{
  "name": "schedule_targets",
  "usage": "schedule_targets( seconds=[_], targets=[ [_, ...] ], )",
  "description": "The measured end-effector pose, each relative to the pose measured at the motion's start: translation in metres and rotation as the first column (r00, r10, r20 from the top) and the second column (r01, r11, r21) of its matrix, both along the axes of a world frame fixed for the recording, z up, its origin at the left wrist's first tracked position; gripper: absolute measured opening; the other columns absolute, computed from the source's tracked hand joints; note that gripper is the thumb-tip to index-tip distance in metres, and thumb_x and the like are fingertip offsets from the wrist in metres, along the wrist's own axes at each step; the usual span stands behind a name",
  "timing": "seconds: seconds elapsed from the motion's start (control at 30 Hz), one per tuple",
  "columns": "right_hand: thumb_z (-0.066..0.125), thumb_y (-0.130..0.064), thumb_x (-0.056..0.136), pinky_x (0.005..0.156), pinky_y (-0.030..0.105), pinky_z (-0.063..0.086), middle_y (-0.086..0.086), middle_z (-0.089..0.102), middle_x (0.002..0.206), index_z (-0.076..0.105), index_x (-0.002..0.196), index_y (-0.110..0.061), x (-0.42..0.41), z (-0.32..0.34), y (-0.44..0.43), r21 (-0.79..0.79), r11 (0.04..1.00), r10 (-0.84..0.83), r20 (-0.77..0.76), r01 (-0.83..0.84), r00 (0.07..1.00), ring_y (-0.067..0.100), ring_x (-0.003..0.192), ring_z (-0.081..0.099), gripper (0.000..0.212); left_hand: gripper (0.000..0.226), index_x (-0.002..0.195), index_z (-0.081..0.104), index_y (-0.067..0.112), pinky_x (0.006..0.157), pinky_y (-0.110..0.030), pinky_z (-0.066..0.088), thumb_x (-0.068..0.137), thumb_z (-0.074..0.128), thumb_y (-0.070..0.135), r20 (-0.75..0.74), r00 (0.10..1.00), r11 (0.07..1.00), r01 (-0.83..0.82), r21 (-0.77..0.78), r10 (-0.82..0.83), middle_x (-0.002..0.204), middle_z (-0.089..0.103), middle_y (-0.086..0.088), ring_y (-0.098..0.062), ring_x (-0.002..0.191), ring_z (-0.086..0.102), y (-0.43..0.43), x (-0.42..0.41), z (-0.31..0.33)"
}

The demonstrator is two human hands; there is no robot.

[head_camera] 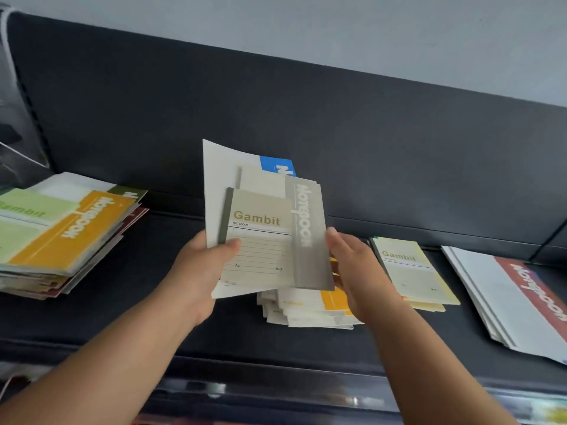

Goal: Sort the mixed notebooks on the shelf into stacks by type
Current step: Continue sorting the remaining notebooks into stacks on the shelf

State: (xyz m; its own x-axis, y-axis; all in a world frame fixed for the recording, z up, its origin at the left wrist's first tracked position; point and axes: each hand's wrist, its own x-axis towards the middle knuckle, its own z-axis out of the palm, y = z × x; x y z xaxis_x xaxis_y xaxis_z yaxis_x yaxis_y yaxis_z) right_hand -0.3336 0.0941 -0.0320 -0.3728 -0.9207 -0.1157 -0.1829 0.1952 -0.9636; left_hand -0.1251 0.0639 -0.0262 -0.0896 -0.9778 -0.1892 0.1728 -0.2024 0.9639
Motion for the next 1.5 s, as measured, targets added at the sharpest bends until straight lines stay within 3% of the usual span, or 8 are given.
schedule_targets(
  seconds=[0.2,0.43,0.57,0.73,1.1,1.23,1.4,1.5],
  targets=[
    [0.083,-0.033,0.073,0.083,0.035,0.057,-0.005,0.066,0.113,0.052,0.125,-0.022,-0.011,-0.007,0.012,-0.047,0.991,-0.128,-0.053,0.126,0.990,0.016,0.100,0.065,0.062,0.019,0.103,0.067,0.028,0.092,-0.047,0.051,0.092,0.062,0.013,-0.019,0.998,0.998,0.053,-0.025,-0.054,0.098,0.074,0.006,-0.020,0.099,0.066,0.012,-0.041,-0.003],
    [0.065,-0.020,0.093,0.084,0.047,0.058,0.003,0.072,0.105,0.064,0.105,-0.019,-0.083,-0.007,0.028,-0.041,0.994,-0.098,0.150,0.105,0.984,0.024,0.096,0.068,0.012,0.018,0.105,0.070,0.027,0.094,-0.051,0.049,0.094,0.059,0.018,-0.093,0.992,0.996,0.085,0.039,-0.081,0.097,0.075,0.003,-0.024,0.102,0.065,0.014,-0.091,-0.008],
    [0.063,-0.014,0.093,0.078,0.059,0.058,0.007,0.070,0.106,0.064,0.104,-0.018,-0.124,-0.006,0.033,-0.052,0.986,-0.148,0.191,0.161,0.970,0.030,0.098,0.067,0.012,0.017,0.101,0.072,0.030,0.097,-0.053,0.047,0.093,0.060,0.020,-0.092,0.995,0.997,0.043,0.065,-0.037,0.099,0.075,0.002,-0.028,0.105,0.065,0.017,-0.124,-0.009],
    [0.061,-0.013,0.095,0.085,0.042,0.058,0.006,0.071,0.106,0.064,0.103,-0.016,-0.154,-0.003,0.031,-0.071,0.990,-0.102,0.201,0.119,0.974,0.025,0.097,0.068,0.009,0.018,0.103,0.070,0.029,0.086,-0.048,0.054,0.094,0.058,0.018,-0.080,0.997,0.998,-0.004,0.055,0.009,0.098,0.075,0.000,-0.027,0.100,0.067,0.020,-0.145,-0.004],
    [0.062,-0.019,0.095,0.084,0.047,0.058,0.000,0.070,0.101,0.063,0.105,-0.022,-0.113,-0.008,-0.002,-0.026,1.000,-0.004,0.227,0.010,0.974,0.022,0.092,0.067,0.010,0.018,0.106,0.065,0.022,0.067,-0.039,0.052,0.095,0.055,0.013,-0.070,0.977,0.979,-0.203,0.015,0.204,0.098,0.073,-0.005,-0.026,0.094,0.067,0.032,-0.092,0.008],
    [0.057,-0.015,0.097,0.064,0.029,0.053,-0.003,0.067,0.099,0.061,0.110,-0.017,-0.088,-0.017,-0.017,-0.032,0.999,0.008,0.119,-0.004,0.993,0.015,0.086,0.063,0.014,0.020,0.111,0.065,0.023,0.070,-0.039,0.052,0.096,0.055,0.013,-0.033,0.956,0.957,-0.292,-0.002,0.291,0.101,0.072,-0.004,-0.026,0.097,0.065,0.028,-0.058,0.004],
    [0.056,-0.016,0.096,0.074,0.035,0.054,-0.003,0.064,0.099,0.057,0.120,-0.015,-0.073,-0.035,-0.033,0.022,1.000,-0.021,-0.031,0.021,0.999,0.016,0.087,0.061,0.024,0.019,0.103,0.065,0.028,0.076,-0.040,0.051,0.096,0.055,0.013,-0.011,0.920,0.919,-0.393,-0.037,0.393,0.100,0.070,-0.001,-0.024,0.096,0.064,0.021,-0.016,0.001],
    [0.051,-0.015,0.096,0.058,0.026,0.046,-0.006,0.062,0.092,0.058,0.120,-0.014,-0.068,-0.043,-0.037,0.057,0.998,0.009,-0.179,0.001,0.984,0.010,0.078,0.058,0.025,0.020,0.096,0.065,0.028,0.073,-0.036,0.051,0.097,0.054,0.011,-0.038,0.902,0.901,-0.432,-0.049,0.430,0.098,0.070,0.000,-0.022,0.092,0.064,0.018,0.001,0.003]
  ],
)
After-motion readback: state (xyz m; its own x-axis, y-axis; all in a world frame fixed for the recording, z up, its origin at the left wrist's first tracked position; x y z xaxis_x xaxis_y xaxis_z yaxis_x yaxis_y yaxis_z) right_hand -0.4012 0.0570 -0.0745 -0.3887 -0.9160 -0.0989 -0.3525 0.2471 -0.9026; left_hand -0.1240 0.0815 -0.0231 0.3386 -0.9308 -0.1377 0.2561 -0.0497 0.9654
